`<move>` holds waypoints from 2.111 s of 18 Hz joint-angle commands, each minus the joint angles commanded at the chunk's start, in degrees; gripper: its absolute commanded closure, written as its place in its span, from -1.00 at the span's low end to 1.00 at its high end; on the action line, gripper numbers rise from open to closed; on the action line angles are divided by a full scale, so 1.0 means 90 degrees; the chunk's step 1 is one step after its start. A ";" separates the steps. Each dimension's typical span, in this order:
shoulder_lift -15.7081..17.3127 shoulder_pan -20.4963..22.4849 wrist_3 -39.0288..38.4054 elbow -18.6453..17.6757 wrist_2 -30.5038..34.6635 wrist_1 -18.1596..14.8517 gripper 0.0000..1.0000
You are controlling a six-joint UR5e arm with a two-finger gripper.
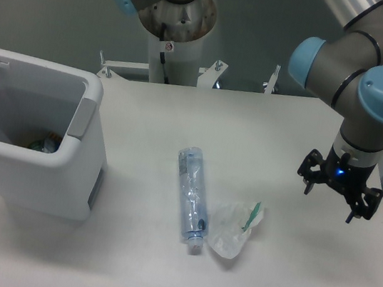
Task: Place the trash in the trash can
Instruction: 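Move the gripper over the crumpled plastic bag and lower onto it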
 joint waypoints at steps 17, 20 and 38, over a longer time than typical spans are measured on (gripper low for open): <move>0.0362 -0.0897 -0.0732 -0.1787 0.0173 0.0674 -1.00; 0.0118 -0.1113 -0.0732 -0.1681 0.0664 0.0703 -1.00; -0.0517 -0.1162 -0.0801 -0.1328 0.0830 0.0889 1.00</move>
